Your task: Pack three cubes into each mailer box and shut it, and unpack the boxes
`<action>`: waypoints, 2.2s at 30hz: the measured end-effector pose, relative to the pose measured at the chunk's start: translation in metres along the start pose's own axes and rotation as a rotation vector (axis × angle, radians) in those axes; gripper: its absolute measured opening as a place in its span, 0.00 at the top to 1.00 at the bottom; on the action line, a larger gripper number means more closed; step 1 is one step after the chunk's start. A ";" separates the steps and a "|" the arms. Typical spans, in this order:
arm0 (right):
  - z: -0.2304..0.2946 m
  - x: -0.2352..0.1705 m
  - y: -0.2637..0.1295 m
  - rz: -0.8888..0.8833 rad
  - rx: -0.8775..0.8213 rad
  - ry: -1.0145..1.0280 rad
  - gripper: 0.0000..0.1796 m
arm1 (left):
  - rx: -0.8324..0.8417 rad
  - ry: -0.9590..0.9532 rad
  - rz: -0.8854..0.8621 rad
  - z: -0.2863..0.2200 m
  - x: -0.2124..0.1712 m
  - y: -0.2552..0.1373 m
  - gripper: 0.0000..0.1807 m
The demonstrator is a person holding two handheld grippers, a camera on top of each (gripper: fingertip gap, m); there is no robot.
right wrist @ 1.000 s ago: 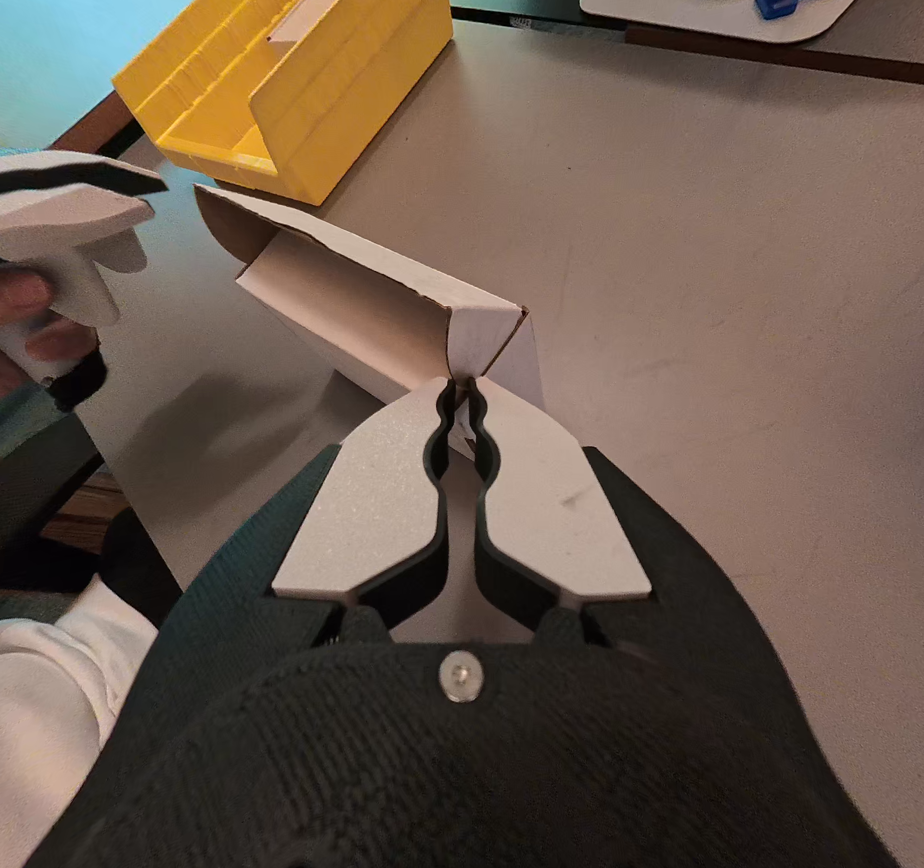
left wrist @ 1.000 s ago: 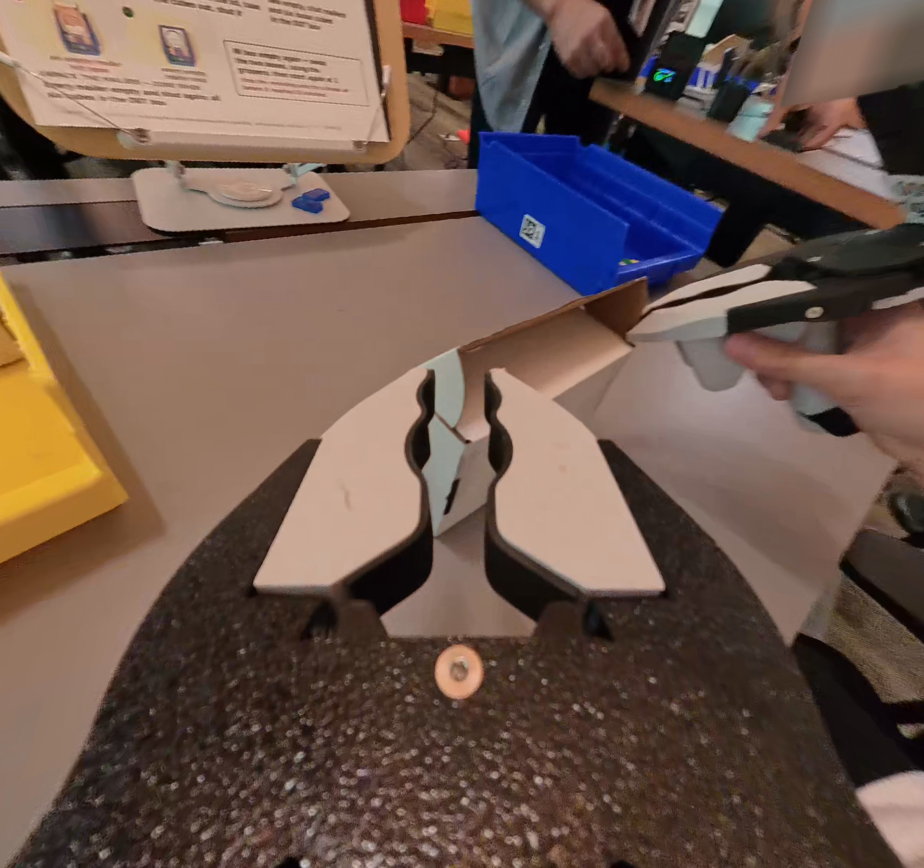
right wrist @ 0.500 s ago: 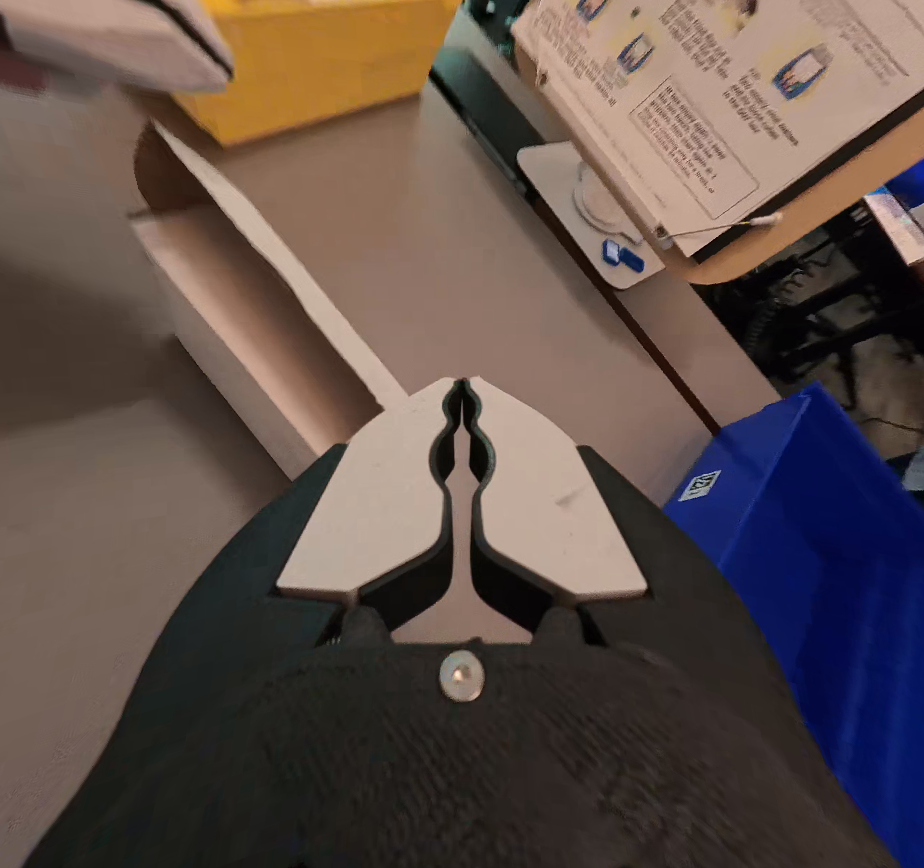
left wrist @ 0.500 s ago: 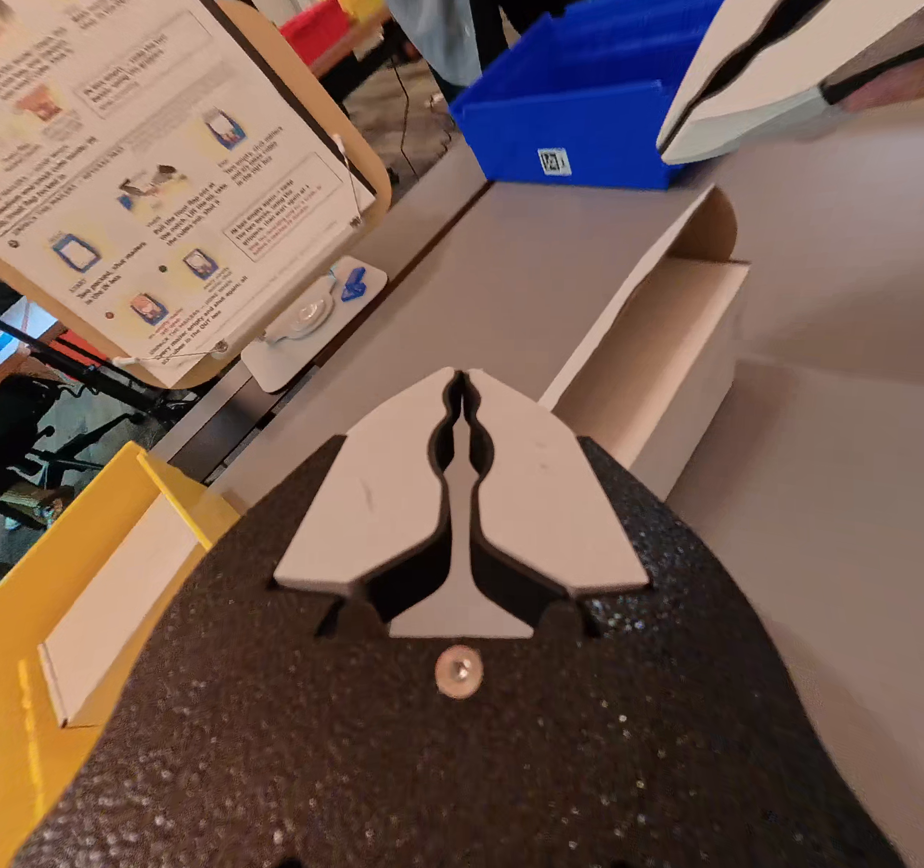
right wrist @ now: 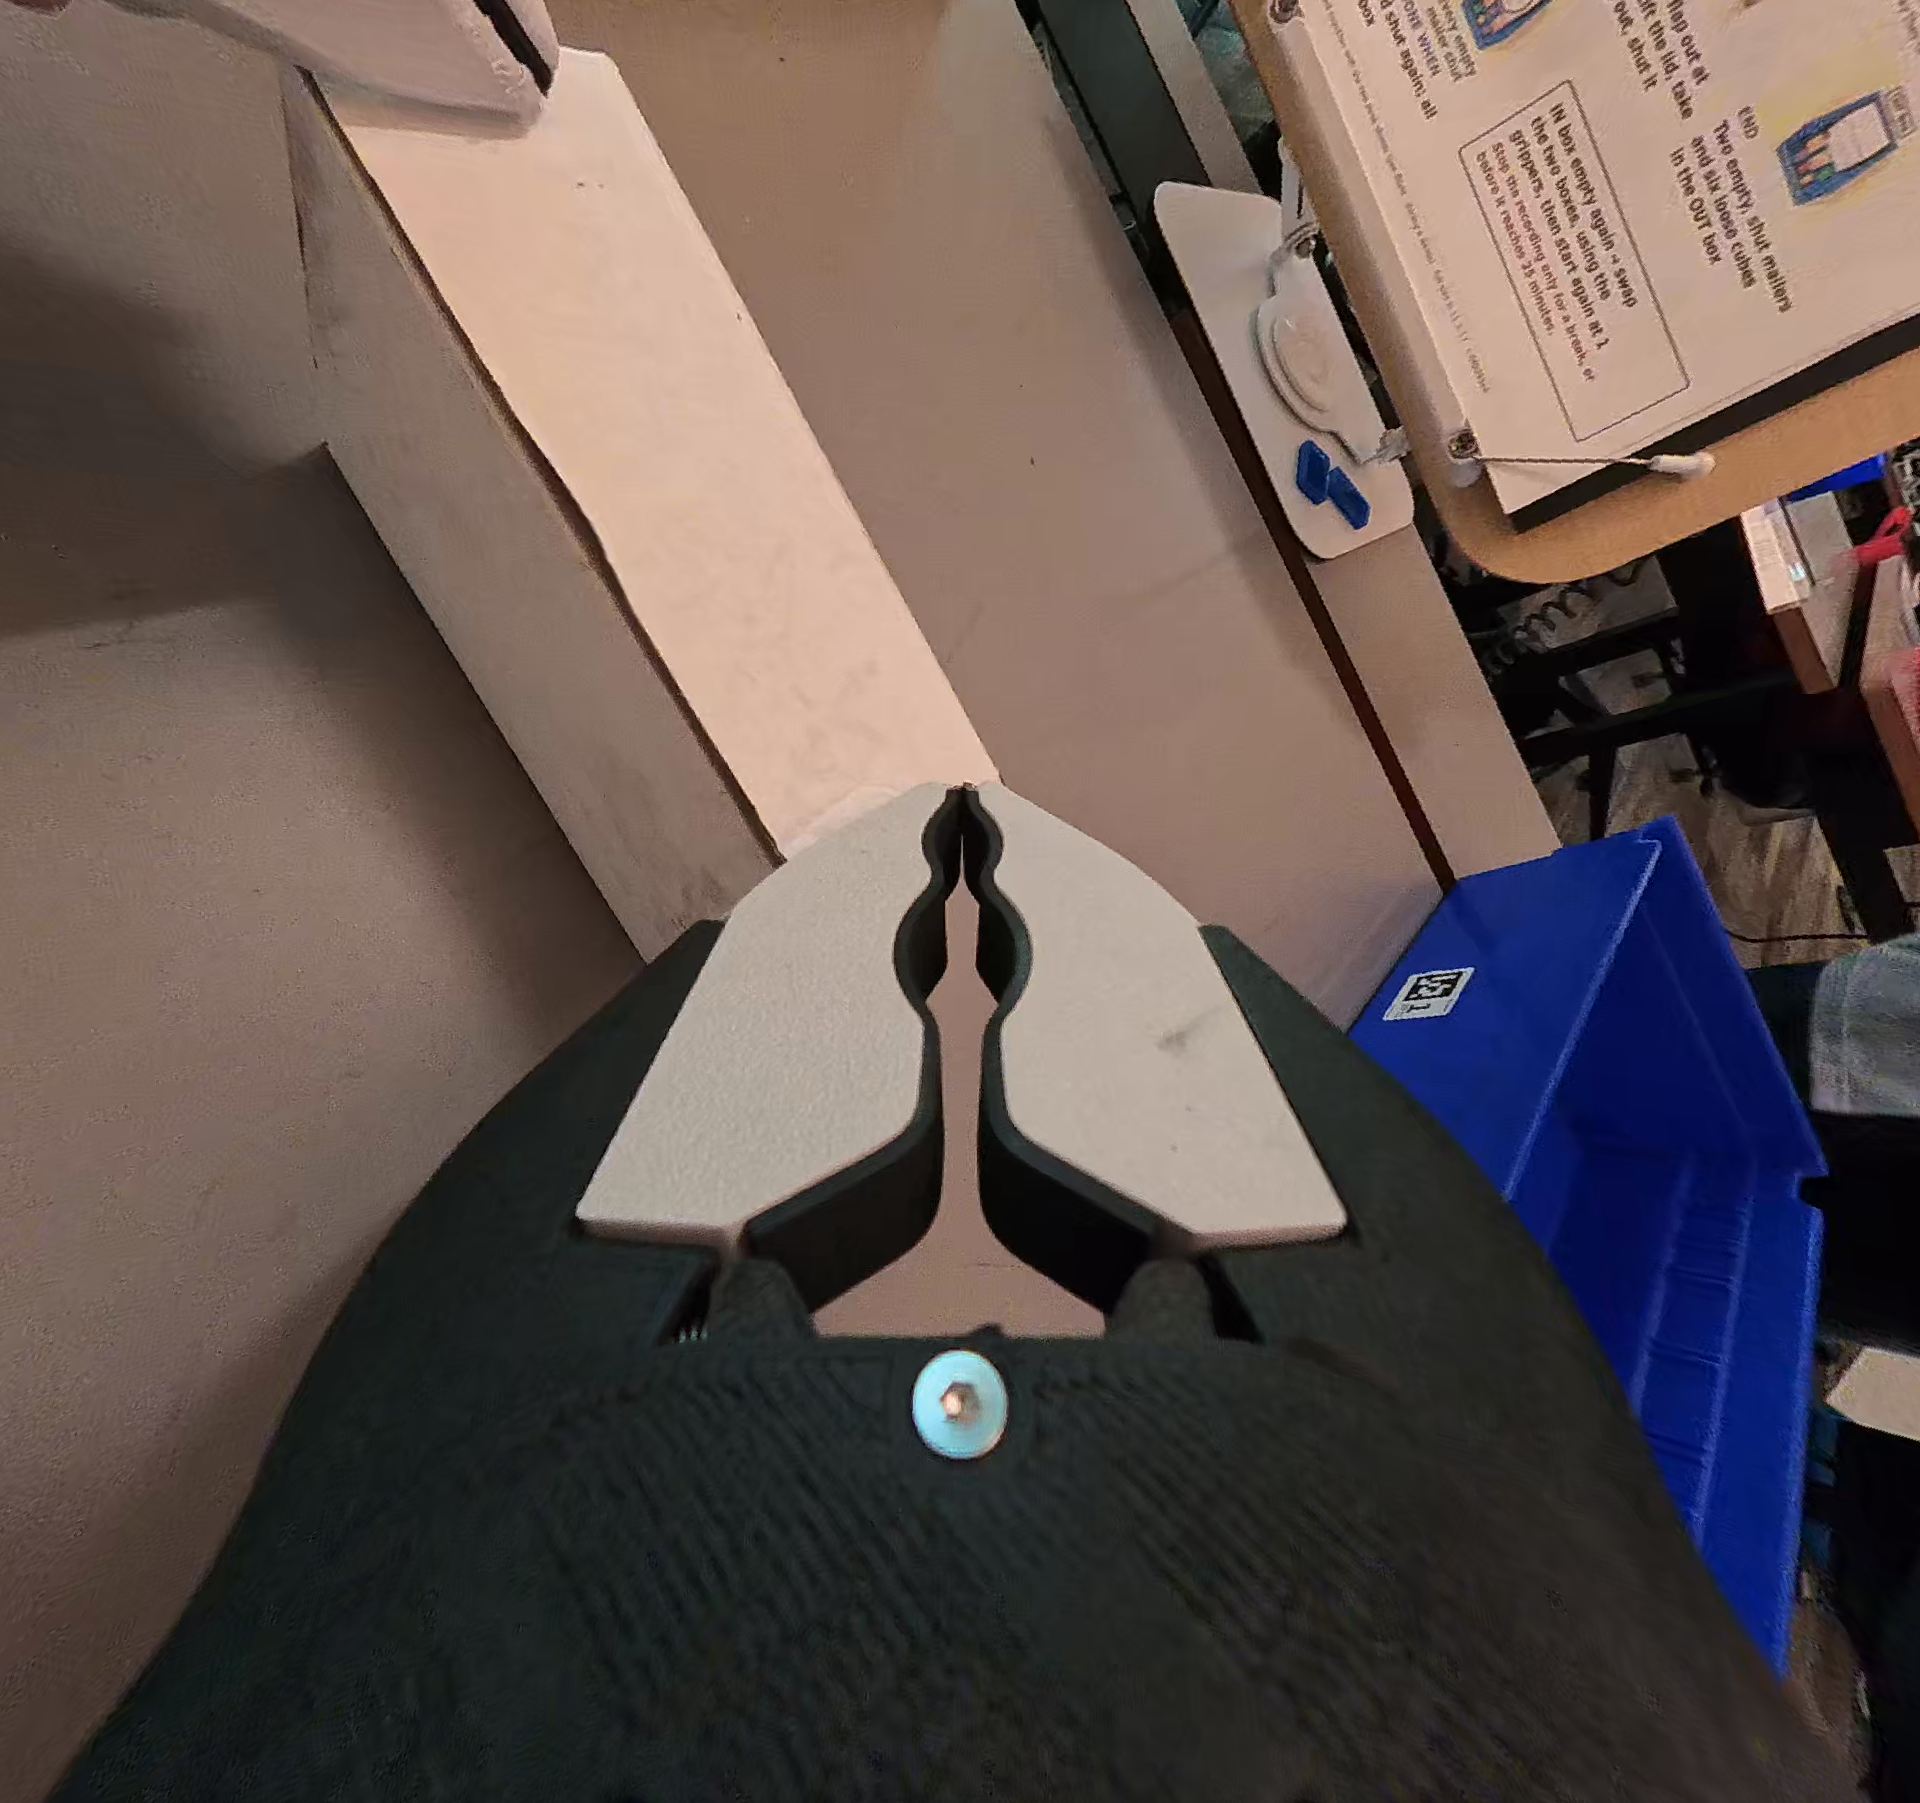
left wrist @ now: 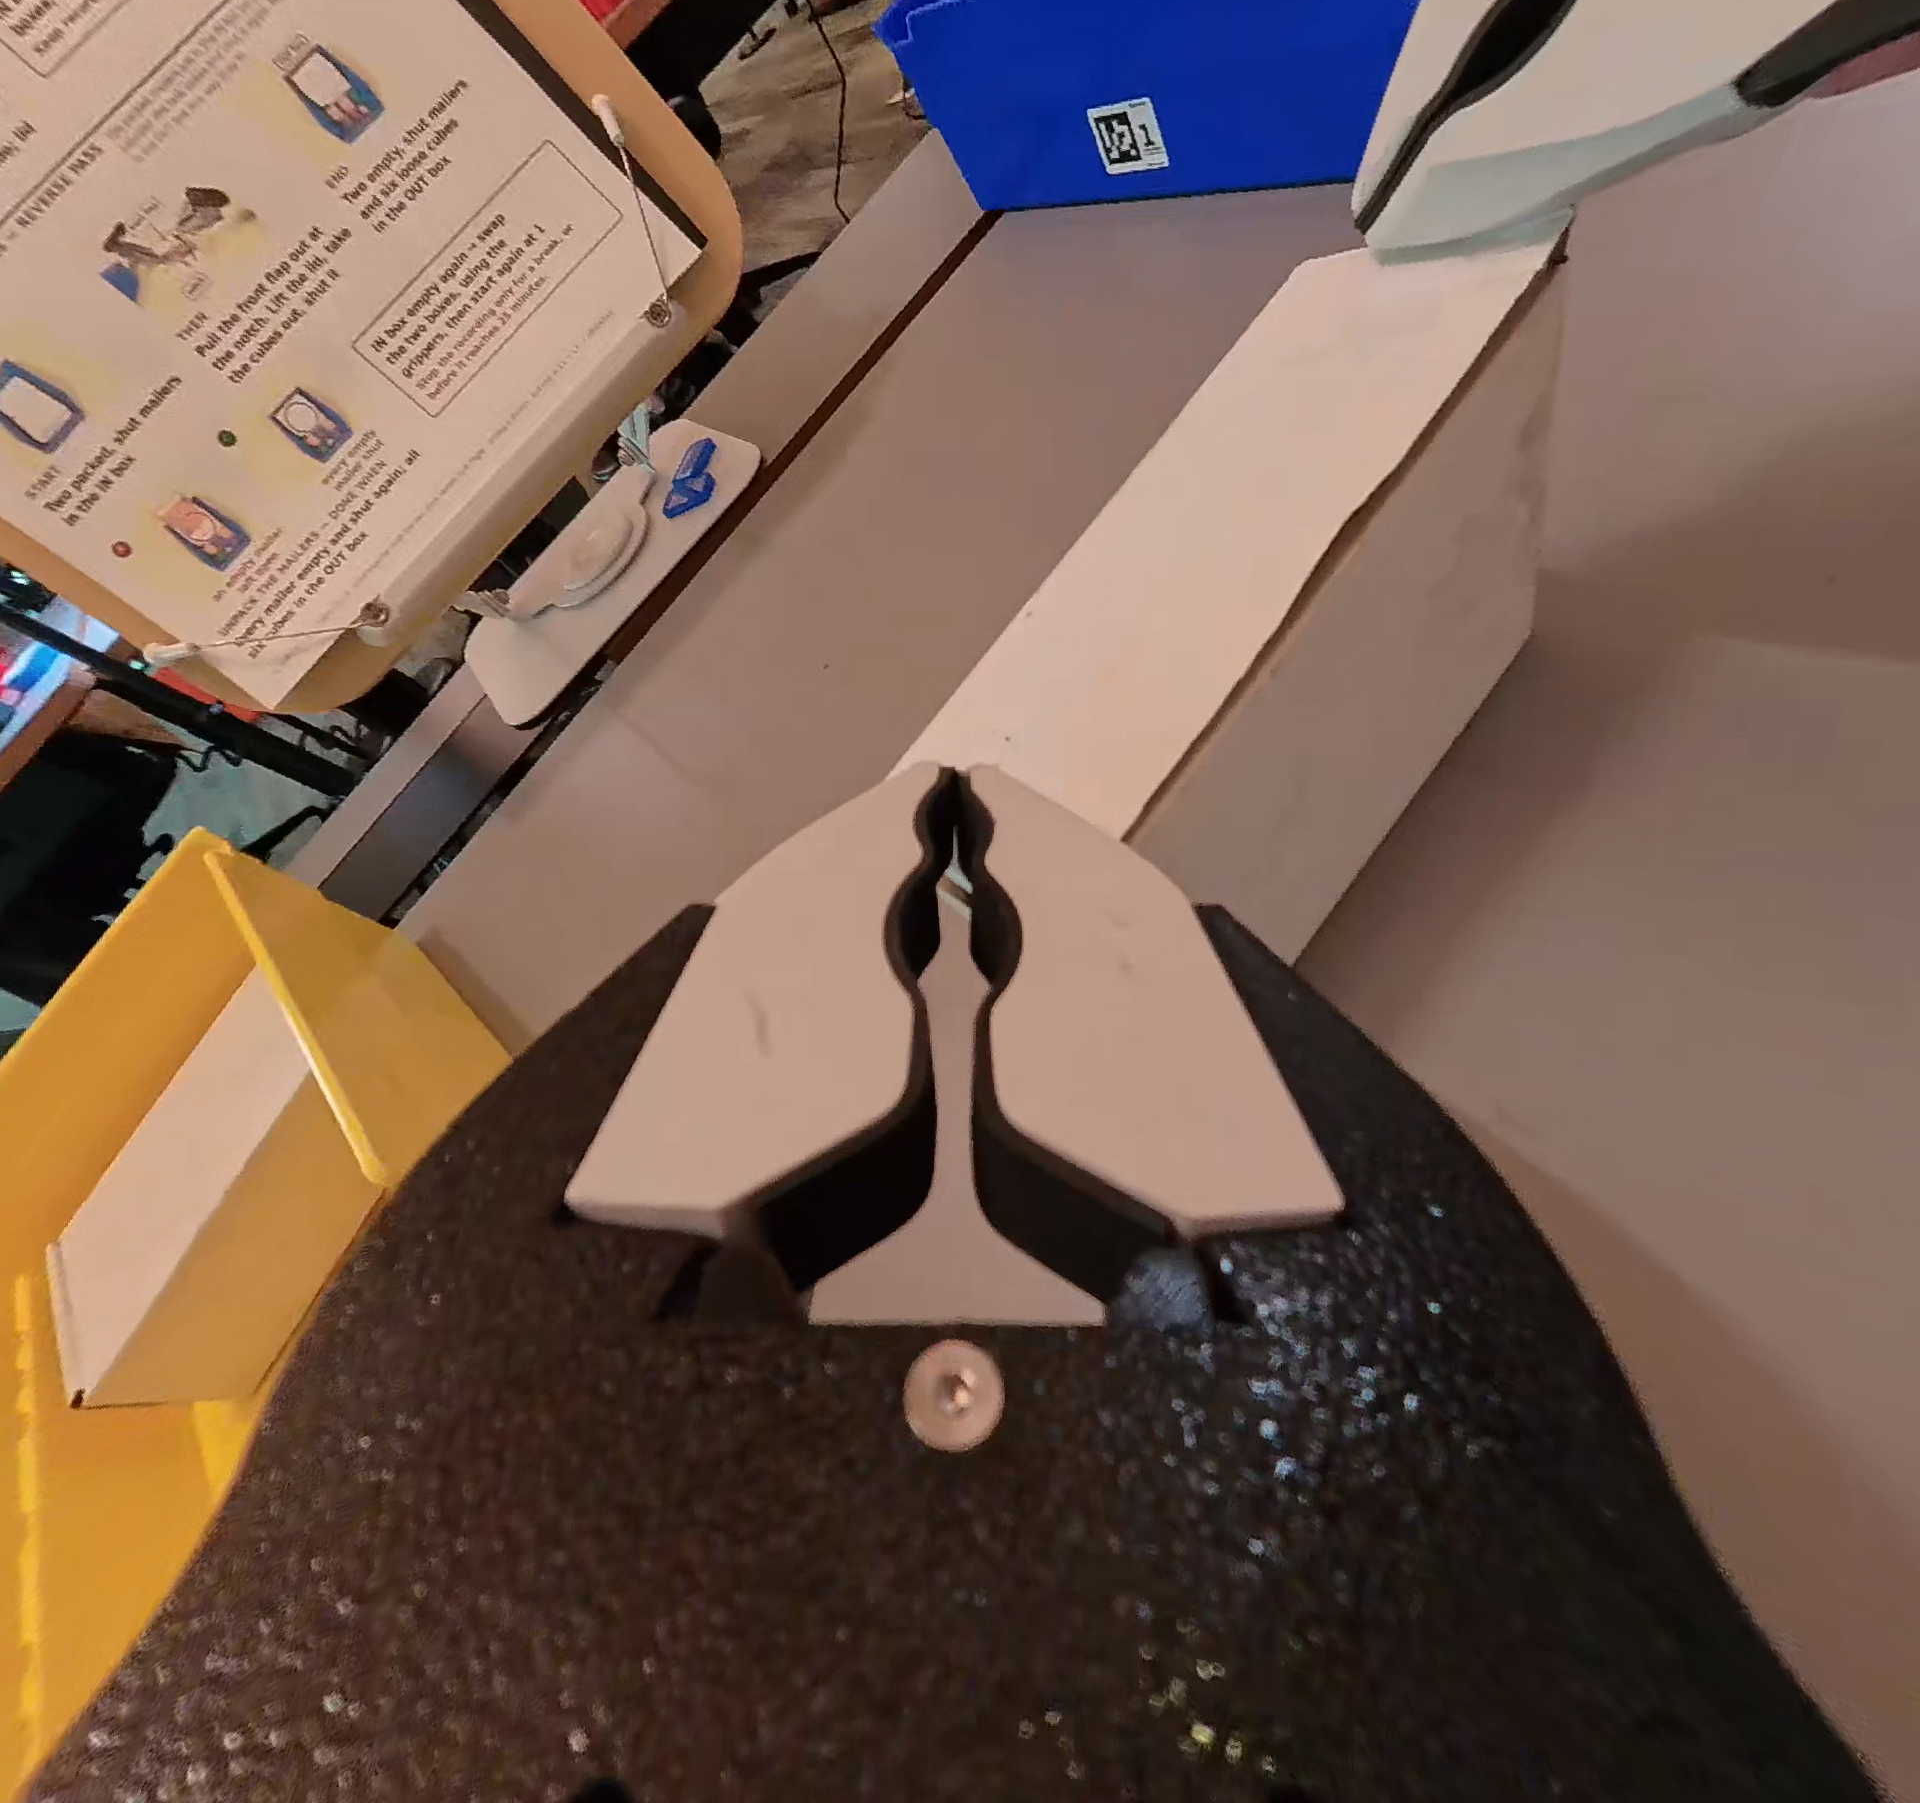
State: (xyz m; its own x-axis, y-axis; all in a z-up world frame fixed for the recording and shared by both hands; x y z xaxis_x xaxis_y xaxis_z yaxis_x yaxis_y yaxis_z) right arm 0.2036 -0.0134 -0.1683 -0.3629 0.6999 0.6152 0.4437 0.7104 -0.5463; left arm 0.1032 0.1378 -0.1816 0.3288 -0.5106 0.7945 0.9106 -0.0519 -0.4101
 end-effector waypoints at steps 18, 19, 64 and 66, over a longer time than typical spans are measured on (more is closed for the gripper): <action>0.009 0.005 -0.010 0.032 0.061 -0.069 1.00 | 0.010 -0.011 -0.126 -0.026 0.016 -0.006 1.00; 0.011 0.004 -0.008 0.041 0.053 -0.072 1.00 | -0.001 0.002 -0.137 -0.030 0.019 -0.005 1.00; -0.110 0.044 0.002 0.386 0.360 -0.346 0.65 | 0.003 -0.335 -0.026 0.028 -0.046 -0.032 1.00; -0.168 0.028 -0.012 0.430 0.177 -0.396 0.65 | -0.008 -0.348 -0.019 0.028 -0.049 -0.028 1.00</action>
State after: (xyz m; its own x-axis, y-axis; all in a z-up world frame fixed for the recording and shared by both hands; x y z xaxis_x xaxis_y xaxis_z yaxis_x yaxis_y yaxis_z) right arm 0.3253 -0.0151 -0.0491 -0.4734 0.8772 0.0793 0.4875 0.3360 -0.8059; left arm 0.0684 0.1881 -0.1965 0.3791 -0.1865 0.9064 0.9156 -0.0661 -0.3966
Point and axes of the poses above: each gripper's, where its closed fingertips meet, y out along the fingers, x out of its top, z = x × y across the jaws, the point moved 6 cm from there along -y, back along the fingers, and after that the axes turned 2 degrees about -x, right-handed, at the moved point
